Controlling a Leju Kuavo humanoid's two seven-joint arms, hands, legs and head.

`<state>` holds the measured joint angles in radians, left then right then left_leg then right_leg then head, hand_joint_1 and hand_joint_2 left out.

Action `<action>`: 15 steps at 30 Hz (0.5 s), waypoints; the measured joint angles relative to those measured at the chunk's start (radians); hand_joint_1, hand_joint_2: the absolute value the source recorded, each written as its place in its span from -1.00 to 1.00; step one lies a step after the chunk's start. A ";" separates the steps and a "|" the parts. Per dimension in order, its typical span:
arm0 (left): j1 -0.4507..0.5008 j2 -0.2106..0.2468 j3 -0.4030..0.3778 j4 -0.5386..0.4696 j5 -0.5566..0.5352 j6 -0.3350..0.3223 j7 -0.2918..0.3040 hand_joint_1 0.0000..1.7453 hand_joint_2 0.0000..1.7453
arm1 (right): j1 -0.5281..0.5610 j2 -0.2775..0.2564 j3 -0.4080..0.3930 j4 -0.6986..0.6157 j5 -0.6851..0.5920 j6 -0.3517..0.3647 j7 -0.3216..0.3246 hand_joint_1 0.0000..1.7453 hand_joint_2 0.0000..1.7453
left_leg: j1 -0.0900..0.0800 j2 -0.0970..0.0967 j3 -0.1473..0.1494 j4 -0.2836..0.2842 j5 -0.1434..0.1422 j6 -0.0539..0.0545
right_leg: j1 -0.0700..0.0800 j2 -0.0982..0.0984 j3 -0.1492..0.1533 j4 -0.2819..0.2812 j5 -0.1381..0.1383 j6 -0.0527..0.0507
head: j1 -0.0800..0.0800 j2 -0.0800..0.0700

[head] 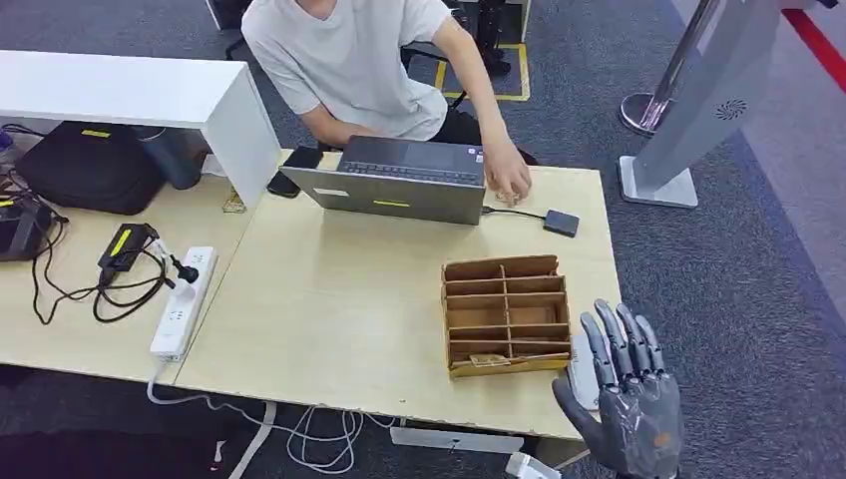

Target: Pass the card to the sensor for recognition and then transmit it.

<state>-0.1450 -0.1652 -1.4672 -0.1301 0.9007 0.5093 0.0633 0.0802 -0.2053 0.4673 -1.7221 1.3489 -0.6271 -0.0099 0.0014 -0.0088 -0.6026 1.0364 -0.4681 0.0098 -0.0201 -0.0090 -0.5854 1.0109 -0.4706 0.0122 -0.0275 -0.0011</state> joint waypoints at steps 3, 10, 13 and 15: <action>0.000 0.000 0.000 0.000 -0.002 0.000 0.006 -1.00 1.00 | -0.022 0.009 0.002 0.058 -0.010 0.002 -0.002 -1.00 1.00 | 0.000 0.000 0.000 0.000 0.000 0.000 | 0.000 0.000 0.000 0.000 0.000 0.000 | 0.000 0.000; 0.000 0.000 0.000 0.000 -0.008 0.000 0.008 -1.00 1.00 | -0.081 0.047 0.017 0.185 -0.022 -0.001 -0.004 -1.00 1.00 | 0.000 0.000 0.000 0.000 0.000 0.000 | 0.000 0.000 0.000 0.000 0.000 0.000 | 0.000 0.000; 0.000 0.000 0.000 0.000 -0.013 0.000 0.008 -1.00 1.00 | -0.108 0.066 0.024 0.231 -0.028 0.000 -0.004 -1.00 1.00 | 0.000 0.000 0.000 0.000 0.000 0.000 | 0.000 0.000 0.000 0.000 0.000 0.000 | 0.000 0.000; 0.000 0.000 0.000 0.000 -0.014 0.000 0.008 -1.00 1.00 | -0.120 0.076 0.028 0.253 -0.031 0.000 -0.004 -1.00 1.00 | 0.000 0.000 0.000 0.000 0.000 0.000 | 0.000 0.000 0.000 0.000 0.000 0.000 | 0.000 0.000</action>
<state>-0.1450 -0.1652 -1.4672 -0.1301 0.8862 0.5093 0.0710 -0.0397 -0.1289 0.4955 -1.4686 1.3184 -0.6271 -0.0137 0.0016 -0.0087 -0.6024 1.0364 -0.4678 0.0095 -0.0198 -0.0091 -0.5854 1.0112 -0.4705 0.0120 -0.0275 -0.0011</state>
